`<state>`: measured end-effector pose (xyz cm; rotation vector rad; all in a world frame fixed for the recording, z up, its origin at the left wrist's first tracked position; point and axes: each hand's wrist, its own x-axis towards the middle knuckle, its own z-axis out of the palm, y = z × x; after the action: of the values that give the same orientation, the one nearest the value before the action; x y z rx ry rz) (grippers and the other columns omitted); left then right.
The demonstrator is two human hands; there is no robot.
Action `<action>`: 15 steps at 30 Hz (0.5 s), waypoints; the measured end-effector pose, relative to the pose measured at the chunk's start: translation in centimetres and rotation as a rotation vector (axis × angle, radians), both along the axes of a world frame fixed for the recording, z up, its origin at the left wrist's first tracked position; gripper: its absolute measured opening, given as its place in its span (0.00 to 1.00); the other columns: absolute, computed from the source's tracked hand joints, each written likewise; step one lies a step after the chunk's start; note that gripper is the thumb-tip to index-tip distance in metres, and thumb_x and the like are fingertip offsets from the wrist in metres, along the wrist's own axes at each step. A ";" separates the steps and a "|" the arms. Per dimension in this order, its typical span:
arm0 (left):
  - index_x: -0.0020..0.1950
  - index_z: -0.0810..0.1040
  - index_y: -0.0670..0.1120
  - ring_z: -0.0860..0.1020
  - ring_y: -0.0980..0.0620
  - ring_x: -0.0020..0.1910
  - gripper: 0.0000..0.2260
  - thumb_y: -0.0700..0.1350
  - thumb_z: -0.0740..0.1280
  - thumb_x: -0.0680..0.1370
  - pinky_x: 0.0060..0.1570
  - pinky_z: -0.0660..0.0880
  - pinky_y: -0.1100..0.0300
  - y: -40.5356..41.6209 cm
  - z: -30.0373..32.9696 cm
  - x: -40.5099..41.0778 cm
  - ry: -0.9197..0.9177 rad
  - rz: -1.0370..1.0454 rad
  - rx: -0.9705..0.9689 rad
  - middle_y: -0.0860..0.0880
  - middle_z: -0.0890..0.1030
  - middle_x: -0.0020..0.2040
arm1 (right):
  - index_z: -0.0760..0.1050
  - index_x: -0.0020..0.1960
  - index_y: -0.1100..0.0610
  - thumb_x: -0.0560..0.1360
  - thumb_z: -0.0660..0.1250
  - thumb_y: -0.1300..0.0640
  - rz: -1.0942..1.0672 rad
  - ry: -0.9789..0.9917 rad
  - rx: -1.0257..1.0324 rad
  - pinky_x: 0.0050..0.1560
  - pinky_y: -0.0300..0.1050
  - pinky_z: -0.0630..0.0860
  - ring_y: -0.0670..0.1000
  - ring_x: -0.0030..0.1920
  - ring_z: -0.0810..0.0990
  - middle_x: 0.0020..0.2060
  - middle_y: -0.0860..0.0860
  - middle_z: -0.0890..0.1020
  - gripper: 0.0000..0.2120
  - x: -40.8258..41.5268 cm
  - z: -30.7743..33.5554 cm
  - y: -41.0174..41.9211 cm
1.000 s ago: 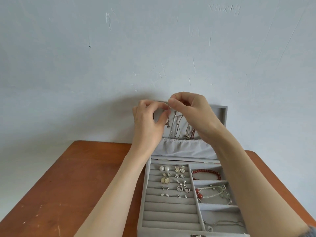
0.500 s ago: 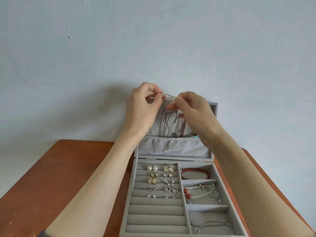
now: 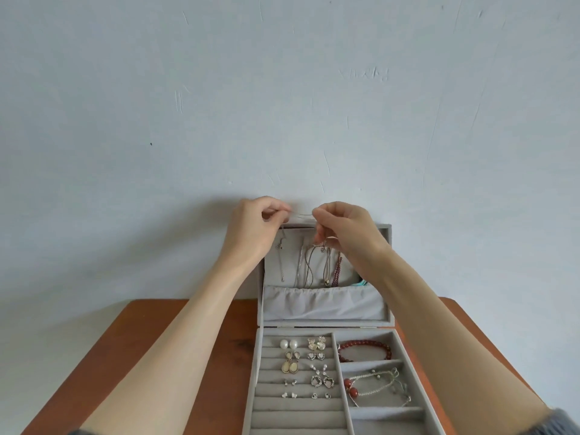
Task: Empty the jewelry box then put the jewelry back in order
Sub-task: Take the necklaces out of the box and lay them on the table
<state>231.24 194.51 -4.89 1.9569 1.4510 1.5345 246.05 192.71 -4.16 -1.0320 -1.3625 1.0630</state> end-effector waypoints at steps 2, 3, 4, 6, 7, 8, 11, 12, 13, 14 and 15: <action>0.43 0.82 0.45 0.75 0.65 0.36 0.04 0.37 0.69 0.73 0.40 0.66 0.81 0.1 0.3 0.2 0.042 -0.010 0.020 0.50 0.82 0.42 | 0.73 0.37 0.57 0.76 0.63 0.62 -0.044 0.072 0.004 0.40 0.45 0.73 0.47 0.26 0.72 0.27 0.50 0.73 0.09 0.7 0.3 -0.1; 0.42 0.82 0.46 0.75 0.64 0.38 0.04 0.38 0.69 0.73 0.40 0.65 0.81 0.2 0.4 0.3 0.064 -0.011 0.024 0.49 0.81 0.43 | 0.73 0.37 0.57 0.76 0.63 0.63 -0.054 0.118 0.003 0.39 0.43 0.73 0.46 0.26 0.71 0.28 0.50 0.73 0.09 1.0 0.5 -0.1; 0.41 0.81 0.47 0.74 0.62 0.39 0.04 0.38 0.69 0.73 0.41 0.65 0.80 0.5 0.5 0.5 0.080 -0.008 0.024 0.48 0.81 0.44 | 0.73 0.37 0.57 0.76 0.63 0.63 -0.056 0.150 -0.001 0.38 0.42 0.74 0.45 0.25 0.71 0.28 0.50 0.73 0.09 1.3 0.6 -0.1; 0.40 0.79 0.49 0.75 0.58 0.40 0.06 0.38 0.68 0.73 0.41 0.67 0.77 0.8 0.5 0.5 0.083 0.010 0.012 0.46 0.82 0.45 | 0.74 0.38 0.58 0.76 0.64 0.63 -0.045 0.143 -0.011 0.36 0.40 0.75 0.45 0.25 0.71 0.29 0.51 0.73 0.08 1.4 0.7 -0.1; 0.40 0.79 0.50 0.75 0.57 0.41 0.06 0.38 0.68 0.73 0.41 0.67 0.76 0.9 0.4 0.3 0.075 0.030 0.009 0.46 0.82 0.44 | 0.75 0.39 0.57 0.76 0.64 0.62 -0.035 0.115 -0.015 0.36 0.39 0.75 0.45 0.26 0.71 0.29 0.51 0.73 0.07 1.3 0.7 -0.1; 0.40 0.79 0.49 0.75 0.56 0.42 0.06 0.38 0.68 0.73 0.41 0.67 0.76 0.7 0.3 0.1 0.070 0.054 0.009 0.47 0.82 0.44 | 0.75 0.39 0.57 0.76 0.65 0.63 -0.024 0.086 -0.019 0.35 0.38 0.75 0.46 0.27 0.71 0.29 0.51 0.74 0.07 1.1 0.7 -0.1; 0.41 0.79 0.48 0.75 0.60 0.38 0.04 0.39 0.67 0.74 0.38 0.66 0.80 -0.4 0.2 -0.9 0.042 0.110 0.020 0.50 0.81 0.41 | 0.77 0.42 0.59 0.76 0.64 0.64 0.012 0.010 -0.018 0.34 0.37 0.73 0.46 0.30 0.72 0.31 0.50 0.75 0.05 0.6 0.5 -0.4; 0.41 0.78 0.48 0.74 0.62 0.36 0.05 0.39 0.66 0.74 0.36 0.66 0.79 -0.9 0.2 -1.3 0.006 0.109 0.009 0.51 0.81 0.39 | 0.77 0.44 0.59 0.76 0.64 0.64 0.021 -0.021 -0.022 0.35 0.36 0.72 0.46 0.31 0.72 0.32 0.50 0.76 0.04 0.5 0.3 -0.5; 0.41 0.77 0.49 0.74 0.63 0.32 0.05 0.39 0.66 0.74 0.33 0.66 0.77 -1.5 0.2 -1.6 -0.042 0.099 -0.011 0.52 0.81 0.37 | 0.77 0.46 0.59 0.76 0.64 0.63 0.028 -0.051 -0.030 0.36 0.36 0.72 0.46 0.32 0.74 0.32 0.50 0.77 0.04 0.3 0.2 -0.7; 0.40 0.76 0.50 0.73 0.63 0.30 0.06 0.40 0.65 0.75 0.31 0.66 0.76 -2.0 0.3 -2.0 -0.093 0.080 -0.038 0.52 0.80 0.35 | 0.78 0.46 0.60 0.76 0.64 0.63 0.037 -0.069 -0.040 0.36 0.35 0.73 0.46 0.33 0.75 0.33 0.50 0.78 0.04 0.2 0.0 -0.8; 0.40 0.75 0.51 0.73 0.63 0.30 0.07 0.40 0.64 0.75 0.32 0.66 0.75 -2.5 0.4 -2.3 -0.143 0.053 -0.075 0.53 0.80 0.33 | 0.78 0.46 0.60 0.75 0.64 0.63 0.052 -0.071 -0.050 0.35 0.35 0.73 0.46 0.33 0.75 0.33 0.51 0.79 0.04 0.1 -0.2 -0.9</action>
<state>228.98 192.00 -4.52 1.7425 1.4885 1.5828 246.19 191.82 -4.31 -1.0852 -1.4321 1.1130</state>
